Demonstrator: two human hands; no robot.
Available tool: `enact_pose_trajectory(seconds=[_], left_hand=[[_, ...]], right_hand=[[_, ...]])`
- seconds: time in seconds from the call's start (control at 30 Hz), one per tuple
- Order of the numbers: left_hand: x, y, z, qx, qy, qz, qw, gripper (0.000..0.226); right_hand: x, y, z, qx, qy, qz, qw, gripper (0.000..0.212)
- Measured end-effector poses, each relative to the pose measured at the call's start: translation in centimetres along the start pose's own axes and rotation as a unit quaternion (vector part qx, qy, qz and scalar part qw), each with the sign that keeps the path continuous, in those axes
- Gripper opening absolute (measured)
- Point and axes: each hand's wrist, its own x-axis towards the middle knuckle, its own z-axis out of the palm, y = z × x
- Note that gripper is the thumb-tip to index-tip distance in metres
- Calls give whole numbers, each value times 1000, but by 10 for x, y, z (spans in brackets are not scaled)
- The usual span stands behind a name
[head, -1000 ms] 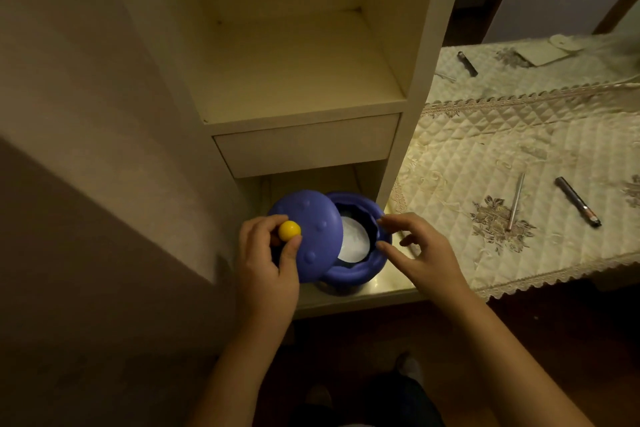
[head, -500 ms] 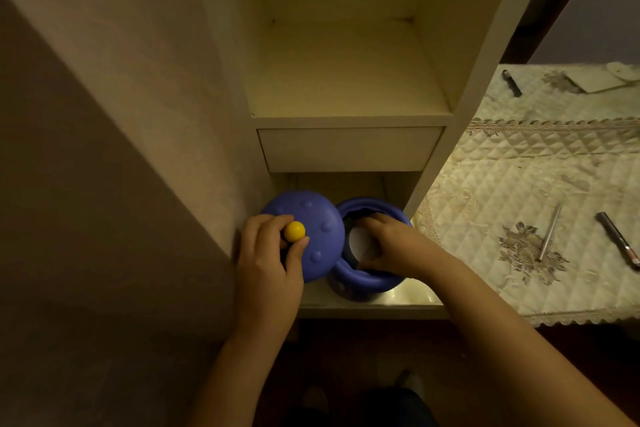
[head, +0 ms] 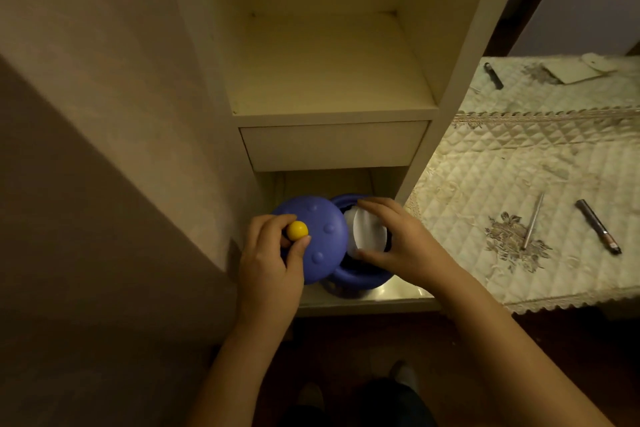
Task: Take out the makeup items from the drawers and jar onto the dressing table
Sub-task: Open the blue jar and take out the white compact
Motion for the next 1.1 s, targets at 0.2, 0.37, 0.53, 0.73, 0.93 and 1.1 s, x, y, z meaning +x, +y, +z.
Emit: enact_pose_trajectory(seconds=[0.2, 0.37, 0.53, 0.73, 0.93, 1.1], left_hand=[[11, 10, 27, -19, -60, -2, 998, 20], [19, 16, 53, 13, -129, 12, 991, 23], [20, 10, 71, 80, -156, 57, 983, 20], [19, 6, 74, 70, -143, 77, 984, 21], [20, -2, 73, 5, -146, 73, 987, 28], [-9, -13, 65, -12, -96, 34, 995, 78]], right_hand=[[-31, 16, -27, 151, 134, 90, 975, 64], [-56, 30, -39, 250, 238, 174, 922, 63], [-77, 39, -38, 263, 270, 226, 898, 63], [-86, 40, -33, 283, 289, 242, 882, 60], [-84, 39, -27, 292, 288, 239, 880, 59], [-84, 36, -24, 300, 291, 240, 876, 57]])
